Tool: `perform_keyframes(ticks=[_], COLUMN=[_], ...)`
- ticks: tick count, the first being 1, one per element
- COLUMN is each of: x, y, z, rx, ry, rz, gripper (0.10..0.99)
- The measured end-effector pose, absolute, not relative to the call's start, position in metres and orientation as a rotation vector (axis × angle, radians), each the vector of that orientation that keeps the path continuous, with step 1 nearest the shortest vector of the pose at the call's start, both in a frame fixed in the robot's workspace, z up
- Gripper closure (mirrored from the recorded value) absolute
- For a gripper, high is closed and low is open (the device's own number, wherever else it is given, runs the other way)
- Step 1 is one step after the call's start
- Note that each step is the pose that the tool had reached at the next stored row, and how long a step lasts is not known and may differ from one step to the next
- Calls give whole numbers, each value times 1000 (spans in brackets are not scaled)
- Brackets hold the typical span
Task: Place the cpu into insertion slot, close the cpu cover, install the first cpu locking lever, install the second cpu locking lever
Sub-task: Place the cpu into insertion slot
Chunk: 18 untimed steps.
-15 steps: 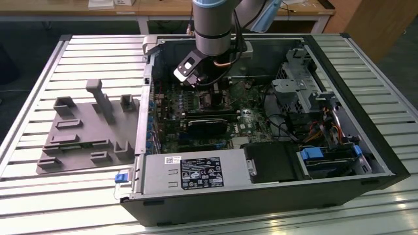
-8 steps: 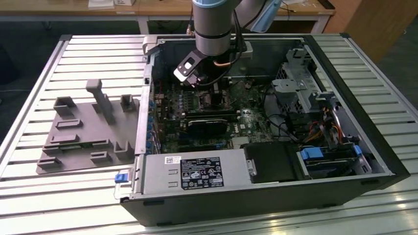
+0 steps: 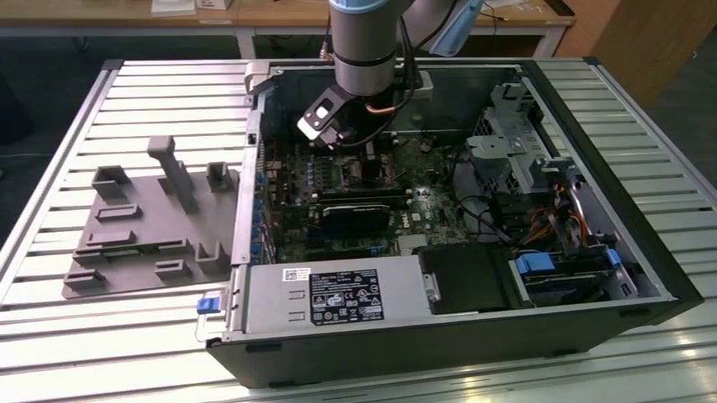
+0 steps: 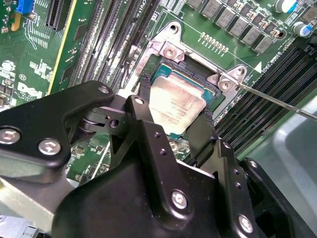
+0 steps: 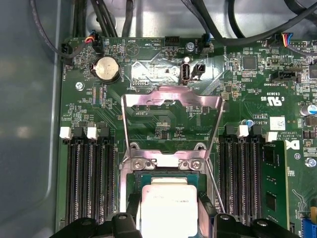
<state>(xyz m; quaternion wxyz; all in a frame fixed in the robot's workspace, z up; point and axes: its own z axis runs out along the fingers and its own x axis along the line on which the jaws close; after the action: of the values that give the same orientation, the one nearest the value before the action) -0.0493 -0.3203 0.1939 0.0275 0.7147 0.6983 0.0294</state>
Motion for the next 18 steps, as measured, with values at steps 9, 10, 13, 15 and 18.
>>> perform_keyframes(ticks=[9, 10, 13, 15, 18], x=[-50, -50, -50, -50, -50], y=[-319, -319, -319, -319, -319], z=[194, 194, 194, 194, 194], rx=[2207, 2207, 2207, 2207, 2207], ry=[2156, 2156, 2156, 2156, 2156], rz=[91, 91, 91, 91, 91], gripper=[549, 549, 549, 549, 475])
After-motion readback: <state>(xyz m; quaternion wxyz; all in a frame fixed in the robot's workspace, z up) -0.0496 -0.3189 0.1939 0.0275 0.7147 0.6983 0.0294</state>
